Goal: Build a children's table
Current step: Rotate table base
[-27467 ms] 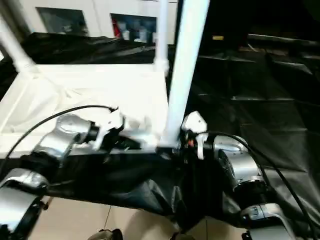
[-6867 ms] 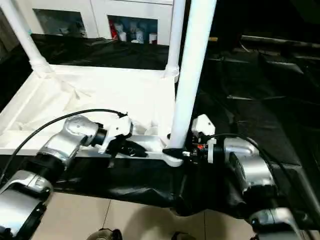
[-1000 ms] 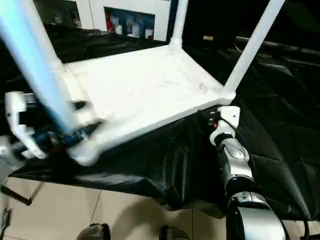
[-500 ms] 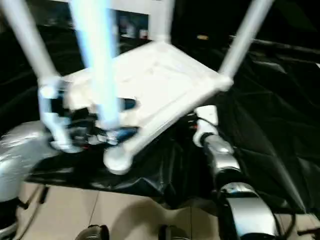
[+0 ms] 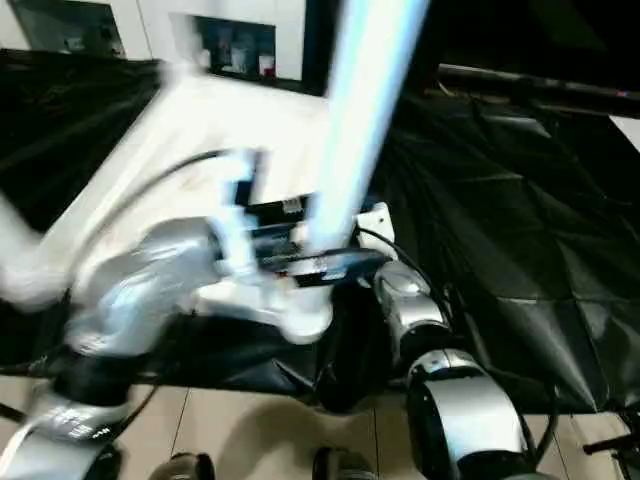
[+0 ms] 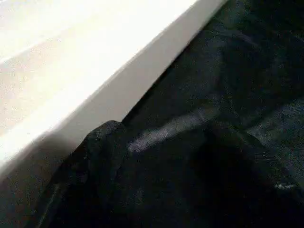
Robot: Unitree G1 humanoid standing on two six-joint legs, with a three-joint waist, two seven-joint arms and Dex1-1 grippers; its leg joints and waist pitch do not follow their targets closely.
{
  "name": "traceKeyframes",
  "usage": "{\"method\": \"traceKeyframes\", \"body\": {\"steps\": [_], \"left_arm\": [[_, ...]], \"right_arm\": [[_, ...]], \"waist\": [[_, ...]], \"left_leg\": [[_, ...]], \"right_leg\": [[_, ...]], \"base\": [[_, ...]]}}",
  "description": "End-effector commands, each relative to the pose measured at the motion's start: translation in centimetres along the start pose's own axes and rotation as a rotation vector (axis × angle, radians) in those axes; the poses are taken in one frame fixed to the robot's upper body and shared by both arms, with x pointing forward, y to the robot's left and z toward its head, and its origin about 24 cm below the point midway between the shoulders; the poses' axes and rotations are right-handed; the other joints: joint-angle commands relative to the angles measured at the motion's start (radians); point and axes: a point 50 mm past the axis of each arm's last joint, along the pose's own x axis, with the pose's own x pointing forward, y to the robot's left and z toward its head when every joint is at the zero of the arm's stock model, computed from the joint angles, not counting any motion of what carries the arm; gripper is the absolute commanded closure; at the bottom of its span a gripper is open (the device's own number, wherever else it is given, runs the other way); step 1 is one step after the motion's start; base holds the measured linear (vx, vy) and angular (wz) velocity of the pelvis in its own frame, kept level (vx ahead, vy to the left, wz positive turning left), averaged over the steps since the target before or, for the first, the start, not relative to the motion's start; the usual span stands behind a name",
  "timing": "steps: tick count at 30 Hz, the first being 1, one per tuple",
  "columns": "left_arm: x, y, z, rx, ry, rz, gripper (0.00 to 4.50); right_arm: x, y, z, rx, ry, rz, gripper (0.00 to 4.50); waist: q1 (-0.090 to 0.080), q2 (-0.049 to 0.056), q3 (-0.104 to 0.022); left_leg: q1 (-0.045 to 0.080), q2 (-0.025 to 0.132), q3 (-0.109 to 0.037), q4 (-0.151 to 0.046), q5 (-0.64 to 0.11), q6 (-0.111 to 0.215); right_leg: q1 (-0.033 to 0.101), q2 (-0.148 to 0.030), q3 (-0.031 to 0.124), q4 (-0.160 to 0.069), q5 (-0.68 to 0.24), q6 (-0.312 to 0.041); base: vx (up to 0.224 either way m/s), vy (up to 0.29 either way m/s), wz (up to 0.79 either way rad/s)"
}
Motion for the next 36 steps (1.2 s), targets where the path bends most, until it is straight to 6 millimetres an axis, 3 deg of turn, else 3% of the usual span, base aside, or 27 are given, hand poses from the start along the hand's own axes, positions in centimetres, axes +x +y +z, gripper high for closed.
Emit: {"method": "traceKeyframes", "body": {"steps": [1, 2, 3, 4, 5, 6, 7, 8, 10, 13, 14, 21, 23, 24, 29, 32, 36], "left_arm": [[2.0, 0.3, -0.5, 0.027, 0.029, -0.001, 0.02], [2.0, 0.3, -0.5, 0.027, 0.029, -0.001, 0.02], [2.1, 0.8, -0.7, 0.039, 0.043, 0.034, 0.02], [2.1, 0.8, -0.7, 0.039, 0.043, 0.034, 0.02], [1.2, 2.8, -1.4, 0.107, 0.126, 0.184, 0.02], [0.6, 3.5, -1.7, 0.138, 0.162, 0.237, 0.02], [0.6, 3.5, -1.7, 0.138, 0.162, 0.237, 0.02], [0.3, 3.8, -1.8, 0.153, 0.179, 0.256, 0.02], [-1.9, 4.6, -2.2, 0.189, 0.260, 0.312, 0.02], [-3.2, 4.8, -2.5, 0.184, 0.302, 0.330, 0.02], [-4.8, 4.8, -3.2, 0.218, 0.389, 0.349, 0.02], [-7.8, 4.1, -4.7, 0.220, 0.526, 0.374, 0.02], [-8.0, 3.9, -4.9, 0.211, 0.542, 0.362, 0.02], [-8.1, 3.2, -5.2, 0.172, 0.580, 0.338, 0.02], [-7.3, 1.3, -6.0, 0.092, 0.641, 0.278, 0.19], [-6.9, 0.7, -6.5, 0.100, 0.698, 0.292, 0.44], [-7.3, 0.6, -6.7, 0.108, 0.775, 0.338, 0.77]], "right_arm": [[0.9, 2.9, 0.2, -0.040, 0.005, 0.141, 1.33], [0.9, 2.9, 0.2, -0.040, 0.005, 0.141, 1.33], [1.0, 3.0, 0.2, -0.045, 0.004, 0.135, 1.33], [1.0, 3.0, 0.2, -0.045, 0.004, 0.135, 1.33], [0.8, 2.0, 0.4, -0.050, -0.006, 0.061, 1.33], [0.7, 1.5, 0.5, -0.049, -0.010, 0.029, 1.33], [0.7, 1.5, 0.5, -0.049, -0.010, 0.029, 1.33], [0.6, 1.2, 0.5, -0.048, -0.013, 0.014, 1.33], [0.0, -0.5, 1.0, -0.044, -0.033, -0.008, 1.33], [-0.5, -1.6, 1.2, -0.056, -0.044, 0.005, 1.33], [-1.3, -2.8, 1.5, -0.078, -0.050, 0.033, 1.33], [-3.7, -5.7, 1.4, -0.162, -0.047, 0.038, 1.33], [-4.0, -6.1, 1.4, -0.172, -0.042, 0.036, 1.33], [-4.6, -6.5, 1.1, -0.190, -0.025, 0.050, 1.33], [-5.8, -6.9, 0.9, -0.236, 0.027, 0.123, 1.33], [-7.1, -6.8, 1.0, -0.290, 0.072, 0.221, 1.33], [-8.0, -6.8, 1.3, -0.312, 0.082, 0.287, 1.33]], "waist": [[0.011, 0.012, -0.094], [0.012, 0.012, -0.094], [0.013, 0.019, -0.094], [0.012, 0.014, -0.094], [0.013, 0.022, -0.094], [0.013, 0.022, -0.092], [0.014, 0.019, -0.094], [0.016, 0.018, -0.093], [0.022, 0.021, -0.094], [0.028, 0.024, -0.093], [0.029, 0.029, -0.093], [0.039, 0.029, -0.095], [0.042, 0.028, -0.095], [0.041, 0.023, -0.096], [0.041, 0.022, -0.088], [0.042, 0.018, -0.085], [0.041, 0.016, -0.083]], "left_leg": [[0.017, 0.014, -0.008, -0.061, -0.202, 0.053], [0.020, 0.014, -0.007, -0.062, -0.210, 0.054], [0.019, 0.016, -0.010, -0.063, -0.217, 0.049], [0.021, 0.015, -0.010, -0.063, -0.230, 0.047], [0.020, 0.017, -0.012, -0.064, -0.231, 0.044], [0.023, 0.015, -0.012, -0.065, -0.241, 0.046], [0.028, 0.014, -0.012, -0.064, -0.255, 0.040], [0.024, 0.014, -0.013, -0.066, -0.252, 0.037], [0.028, 0.016, -0.014, -0.066, -0.265, 0.028], [0.029, 0.016, -0.012, -0.065, -0.260, 0.021], [0.028, 0.017, -0.013, -0.066, -0.263, 0.020], [0.028, 0.017, -0.012, -0.066, -0.254, 0.020], [0.027, 0.019, -0.013, -0.066, -0.248, 0.019], [0.029, 0.017, -0.009, -0.064, -0.245, 0.018], [0.025, 0.020, -0.012, -0.067, -0.266, 0.019], [0.025, 0.017, -0.014, -0.069, -0.301, 0.014], [0.025, 0.017, -0.016, -0.069, -0.310, 0.016]], "right_leg": [[0.065, -0.042, 0.032, -0.057, -0.131, -0.254], [0.064, -0.042, 0.032, -0.060, -0.138, -0.255], [0.067, -0.045, 0.031, -0.056, -0.142, -0.260], [0.066, -0.043, 0.031, -0.061, -0.156, -0.257], [0.068, -0.045, 0.031, -0.058, -0.150, -0.263], [0.061, -0.041, 0.030, -0.067, -0.166, -0.254], [0.062, -0.039, 0.030, -0.065, -0.181, -0.243], [0.066, -0.044, 0.030, -0.063, -0.188, -0.242], [0.062, -0.045, 0.030, -0.067, -0.217, -0.235], [0.061, -0.044, 0.031, -0.064, -0.210, -0.243], [0.063, -0.043, 0.030, -0.065, -0.210, -0.241], [0.061, -0.043, 0.031, -0.066, -0.212, -0.242], [0.062, -0.045, 0.031, -0.064, -0.207, -0.243], [0.060, -0.042, 0.032, -0.063, -0.205, -0.247], [0.059, -0.045, 0.032, -0.071, -0.275, -0.231], [0.057, -0.043, 0.031, -0.083, -0.368, -0.188], [0.053, -0.041, 0.031, -0.090, -0.411, -0.161]], "base": [[0.000, 0.000, 0.00], [0.000, 0.000, 0.00], [0.000, 0.000, 0.00], [0.000, 0.000, 0.00], [0.000, 0.000, 0.00], [0.000, 0.000, 0.00], [0.000, 0.000, 0.00], [0.000, 0.000, 0.00], [0.000, 0.000, 0.00], [0.000, 0.000, 0.00], [0.000, 0.000, 0.00], [0.000, 0.000, 0.00], [0.000, 0.000, 0.00], [0.000, 0.000, 0.00], [0.000, 0.000, 0.00], [0.000, 0.000, 0.00], [0.000, 0.000, 0.00]]}}
